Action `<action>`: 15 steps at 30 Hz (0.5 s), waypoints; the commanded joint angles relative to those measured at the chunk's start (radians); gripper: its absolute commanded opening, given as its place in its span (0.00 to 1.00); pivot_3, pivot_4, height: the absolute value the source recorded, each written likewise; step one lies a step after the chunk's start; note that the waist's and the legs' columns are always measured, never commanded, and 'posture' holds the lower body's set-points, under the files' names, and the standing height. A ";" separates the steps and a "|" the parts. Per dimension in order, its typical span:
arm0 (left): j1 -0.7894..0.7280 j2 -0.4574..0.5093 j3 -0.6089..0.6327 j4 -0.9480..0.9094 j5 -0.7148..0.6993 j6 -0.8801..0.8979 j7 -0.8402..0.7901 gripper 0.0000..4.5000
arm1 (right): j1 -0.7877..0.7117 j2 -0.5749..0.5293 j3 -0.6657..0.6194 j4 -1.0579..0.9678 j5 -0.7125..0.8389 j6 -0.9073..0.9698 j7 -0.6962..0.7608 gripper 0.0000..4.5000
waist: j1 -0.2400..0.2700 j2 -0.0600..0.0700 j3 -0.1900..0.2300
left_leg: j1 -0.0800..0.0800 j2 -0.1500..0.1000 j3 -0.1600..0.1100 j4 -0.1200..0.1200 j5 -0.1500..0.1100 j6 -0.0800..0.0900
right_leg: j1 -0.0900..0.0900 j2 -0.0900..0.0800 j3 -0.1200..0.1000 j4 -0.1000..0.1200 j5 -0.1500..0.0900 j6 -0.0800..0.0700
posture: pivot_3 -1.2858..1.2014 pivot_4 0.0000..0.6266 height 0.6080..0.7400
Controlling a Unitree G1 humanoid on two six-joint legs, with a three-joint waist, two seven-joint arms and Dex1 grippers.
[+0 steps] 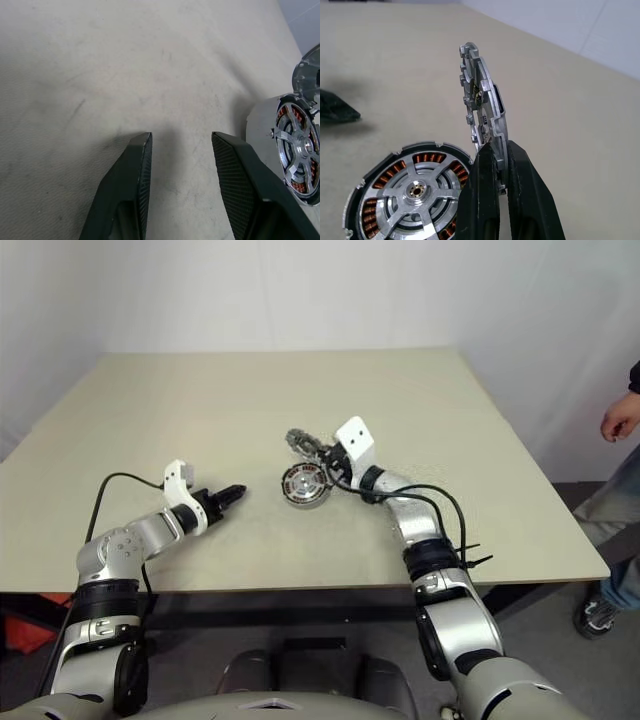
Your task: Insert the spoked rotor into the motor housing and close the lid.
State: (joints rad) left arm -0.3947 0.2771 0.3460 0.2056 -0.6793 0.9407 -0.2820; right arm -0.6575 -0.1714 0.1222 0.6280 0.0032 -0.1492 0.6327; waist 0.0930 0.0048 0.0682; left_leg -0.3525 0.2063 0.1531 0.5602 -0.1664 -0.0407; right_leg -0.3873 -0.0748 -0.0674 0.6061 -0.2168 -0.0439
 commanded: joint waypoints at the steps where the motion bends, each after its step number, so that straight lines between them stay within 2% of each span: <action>1: -0.003 0.014 0.009 -0.019 0.010 0.005 0.015 0.45 | -0.014 0.000 0.018 -0.003 -0.017 -0.034 0.001 0.01 | 0.000 0.000 0.000 | 0.000 0.000 0.000 0.000 0.000 0.000 | 0.000 0.000 0.000 0.000 0.000 0.000 | 0.52 0.00 1.00; 8: 0.002 0.013 0.013 -0.030 0.008 0.010 0.021 0.45 | -0.013 -0.009 0.043 0.039 -0.063 -0.029 -0.010 0.01 | -0.002 0.000 0.000 | 0.000 0.000 0.000 0.000 -0.001 0.001 | 0.000 0.000 0.000 0.000 0.000 -0.001 | 0.52 0.00 1.00; 15: 0.003 0.015 0.013 -0.034 0.006 0.014 0.025 0.45 | -0.025 -0.065 0.100 0.121 -0.165 -0.131 -0.058 0.01 | -0.001 0.000 0.000 | 0.001 0.000 0.000 0.001 -0.001 0.001 | 0.001 0.000 0.000 0.000 0.000 -0.001 | 0.52 0.00 1.00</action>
State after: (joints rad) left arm -0.3911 0.2770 0.3463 0.1911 -0.6797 0.9497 -0.2677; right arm -0.6804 -0.2160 0.2030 0.7161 -0.1248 -0.2613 0.5828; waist 0.0919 0.0046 0.0680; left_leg -0.3517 0.2062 0.1534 0.5614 -0.1673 -0.0392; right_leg -0.3860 -0.0749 -0.0673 0.6060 -0.2175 -0.0435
